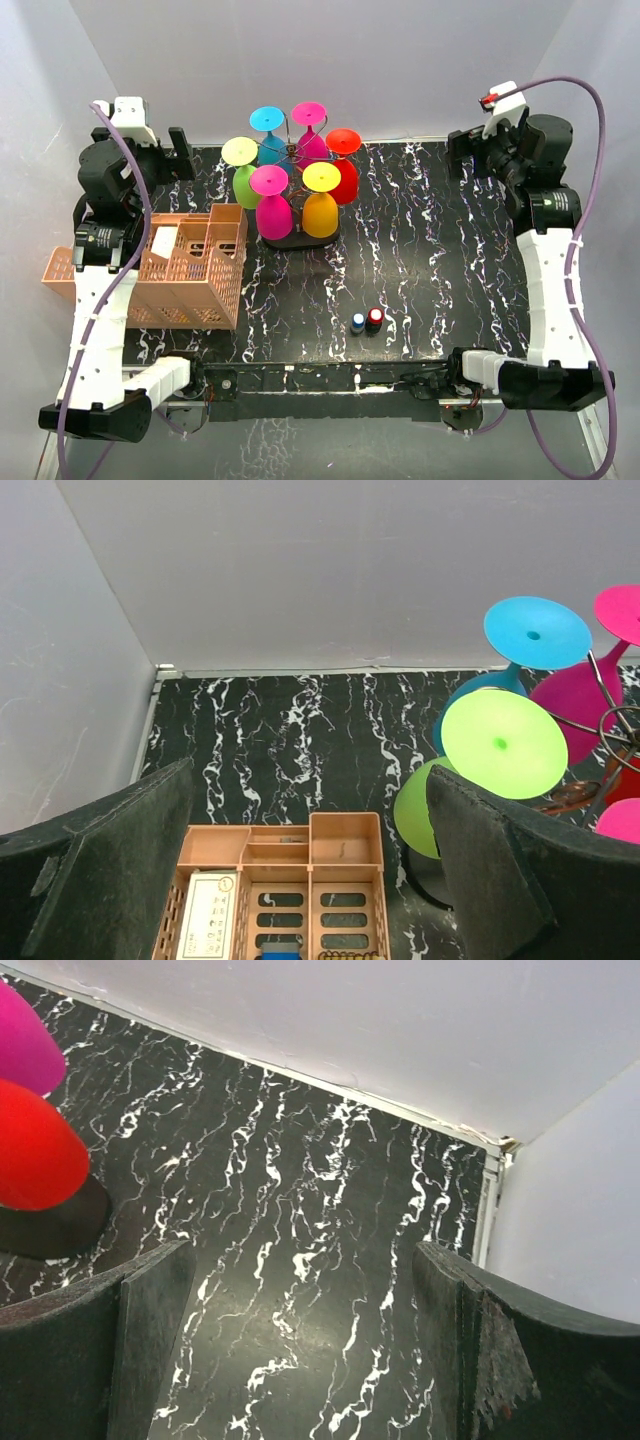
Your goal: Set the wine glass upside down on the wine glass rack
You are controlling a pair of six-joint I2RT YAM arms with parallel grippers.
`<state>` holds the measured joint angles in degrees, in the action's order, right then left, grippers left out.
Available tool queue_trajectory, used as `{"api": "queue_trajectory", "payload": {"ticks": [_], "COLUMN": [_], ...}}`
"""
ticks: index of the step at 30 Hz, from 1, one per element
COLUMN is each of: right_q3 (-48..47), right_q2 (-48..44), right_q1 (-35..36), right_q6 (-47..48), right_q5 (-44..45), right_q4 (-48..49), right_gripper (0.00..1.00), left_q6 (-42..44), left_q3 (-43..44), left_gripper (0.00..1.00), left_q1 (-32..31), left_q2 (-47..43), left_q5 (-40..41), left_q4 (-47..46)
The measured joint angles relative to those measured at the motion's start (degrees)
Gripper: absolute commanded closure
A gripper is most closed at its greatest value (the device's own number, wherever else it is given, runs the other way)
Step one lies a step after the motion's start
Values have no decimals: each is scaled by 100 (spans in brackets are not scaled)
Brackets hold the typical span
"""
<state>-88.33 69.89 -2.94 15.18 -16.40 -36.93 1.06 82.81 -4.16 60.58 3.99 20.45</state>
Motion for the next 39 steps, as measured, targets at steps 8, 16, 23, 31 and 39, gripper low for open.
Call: {"api": "queue_trajectory", "payload": {"ticks": [8, 16, 23, 31, 39], "right_q3": [291, 295, 295, 295, 295], "right_q2": [-472, -472, -474, -481, -603], "right_q1": [-234, -485, -627, -761, -890], "right_q6": [98, -33, -151, -208, -221], "right_q5": [42, 11, -57, -286, -461], "right_q4": [162, 243, 243, 243, 243], "right_gripper": [2, 2, 2, 2, 2], "left_q6": [-153, -173, -177, -177, -173], "left_q3": [-24, -24, -37, -94, -251], "left_gripper": [3, 3, 3, 3, 3], "left_q1": [101, 107, 144, 181, 199], "left_q2": [0, -11, -96, -254, -334], "left_q5": [-369, -402, -402, -393, -402], "left_q4": [116, 186, 238, 232, 229]}}
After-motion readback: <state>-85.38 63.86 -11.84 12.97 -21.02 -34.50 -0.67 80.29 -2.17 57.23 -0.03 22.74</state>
